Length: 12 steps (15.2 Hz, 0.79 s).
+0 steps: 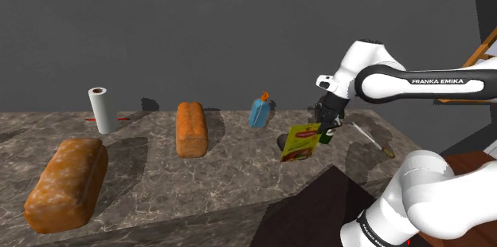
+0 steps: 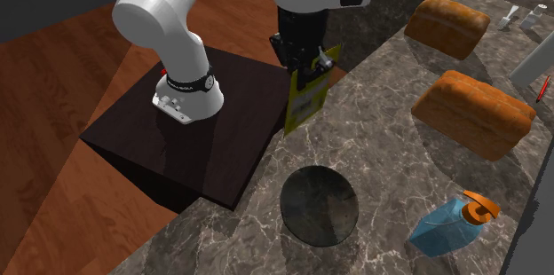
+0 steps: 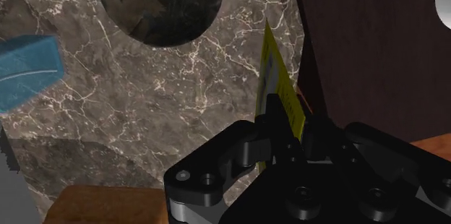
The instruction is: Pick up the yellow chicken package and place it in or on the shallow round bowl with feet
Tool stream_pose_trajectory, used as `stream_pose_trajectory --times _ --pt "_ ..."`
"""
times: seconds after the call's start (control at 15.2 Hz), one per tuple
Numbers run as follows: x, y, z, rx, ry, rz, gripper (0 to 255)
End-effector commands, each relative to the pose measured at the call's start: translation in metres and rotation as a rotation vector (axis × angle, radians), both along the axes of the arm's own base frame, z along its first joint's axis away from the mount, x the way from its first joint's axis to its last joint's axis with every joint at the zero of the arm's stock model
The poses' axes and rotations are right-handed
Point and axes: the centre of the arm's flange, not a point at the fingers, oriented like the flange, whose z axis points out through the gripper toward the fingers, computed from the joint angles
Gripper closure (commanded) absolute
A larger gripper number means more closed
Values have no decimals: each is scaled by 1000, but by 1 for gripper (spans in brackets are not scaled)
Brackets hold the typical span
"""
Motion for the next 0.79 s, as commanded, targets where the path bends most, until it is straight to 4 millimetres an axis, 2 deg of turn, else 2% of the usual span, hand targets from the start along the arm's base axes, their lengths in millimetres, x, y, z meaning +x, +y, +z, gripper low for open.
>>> stream_pose_trajectory --times 0.0,0.73 --pt "11 -22 7 0 0 0 255" --pt "79 -140 56 0 0 0 255"
